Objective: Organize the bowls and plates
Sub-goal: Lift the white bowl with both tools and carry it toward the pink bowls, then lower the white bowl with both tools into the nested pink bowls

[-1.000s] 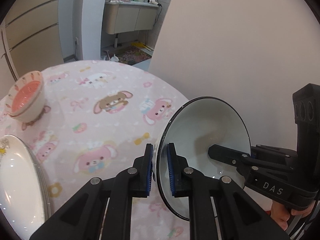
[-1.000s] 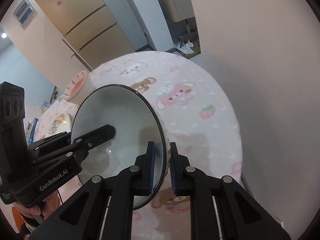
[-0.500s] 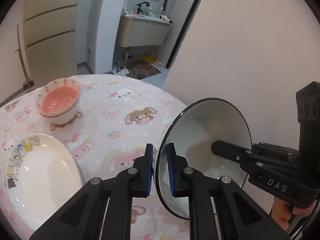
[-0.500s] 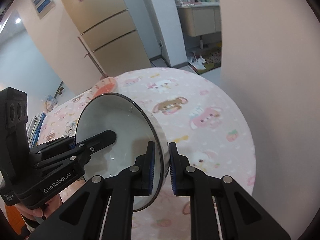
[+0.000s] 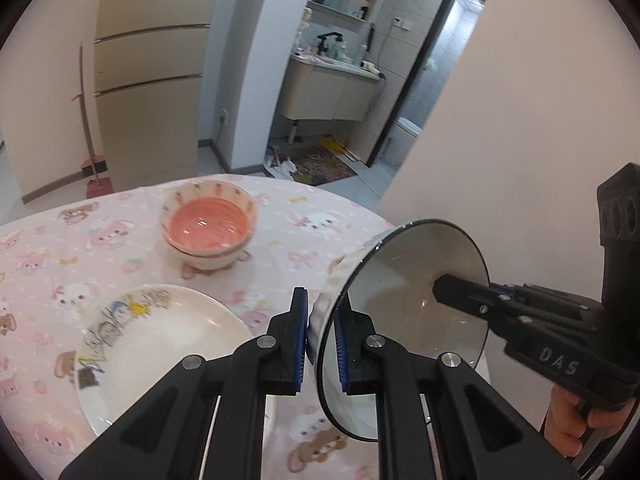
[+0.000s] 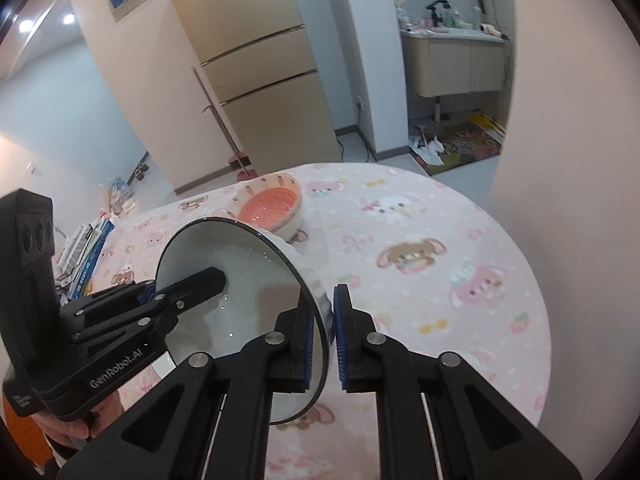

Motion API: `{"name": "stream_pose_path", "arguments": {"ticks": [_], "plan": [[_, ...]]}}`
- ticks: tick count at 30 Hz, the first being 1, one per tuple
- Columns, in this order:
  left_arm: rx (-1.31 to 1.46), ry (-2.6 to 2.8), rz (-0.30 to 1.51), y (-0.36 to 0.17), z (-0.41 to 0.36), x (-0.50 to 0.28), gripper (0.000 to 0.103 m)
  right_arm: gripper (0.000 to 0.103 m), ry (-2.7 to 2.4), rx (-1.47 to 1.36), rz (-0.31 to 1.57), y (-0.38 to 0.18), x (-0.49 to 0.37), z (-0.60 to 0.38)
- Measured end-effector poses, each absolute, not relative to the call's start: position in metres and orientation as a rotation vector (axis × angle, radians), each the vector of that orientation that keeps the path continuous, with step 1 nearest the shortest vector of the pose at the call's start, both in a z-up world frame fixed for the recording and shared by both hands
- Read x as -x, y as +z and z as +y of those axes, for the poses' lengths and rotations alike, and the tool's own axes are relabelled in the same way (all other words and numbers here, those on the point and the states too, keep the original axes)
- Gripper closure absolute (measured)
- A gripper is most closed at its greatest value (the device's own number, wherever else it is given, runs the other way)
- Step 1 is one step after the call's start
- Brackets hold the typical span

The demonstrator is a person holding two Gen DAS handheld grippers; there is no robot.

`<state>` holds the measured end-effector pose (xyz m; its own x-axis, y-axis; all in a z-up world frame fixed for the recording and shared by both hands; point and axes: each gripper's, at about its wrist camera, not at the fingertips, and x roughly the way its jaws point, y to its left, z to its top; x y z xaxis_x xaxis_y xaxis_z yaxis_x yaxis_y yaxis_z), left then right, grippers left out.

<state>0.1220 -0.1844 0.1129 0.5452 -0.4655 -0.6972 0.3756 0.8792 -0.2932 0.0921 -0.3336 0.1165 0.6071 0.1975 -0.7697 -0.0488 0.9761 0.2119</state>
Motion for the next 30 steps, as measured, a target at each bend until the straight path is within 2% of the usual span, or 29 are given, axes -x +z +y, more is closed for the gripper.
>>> {"name": "stream_pose_path", "arguments": {"ticks": [17,30], "plan": [[0.141,-0.372,0.811,0.109,-0.136,-0.210,0.089,0.093,0.204,-0.195,0.891,0.112,-0.195,-0.288],[0.146,-0.304,0.870,0.061,-0.115,-0.279,0.089,0.092,0.229,-0.244,0.978,0.063,-0.274,-0.267]]}}
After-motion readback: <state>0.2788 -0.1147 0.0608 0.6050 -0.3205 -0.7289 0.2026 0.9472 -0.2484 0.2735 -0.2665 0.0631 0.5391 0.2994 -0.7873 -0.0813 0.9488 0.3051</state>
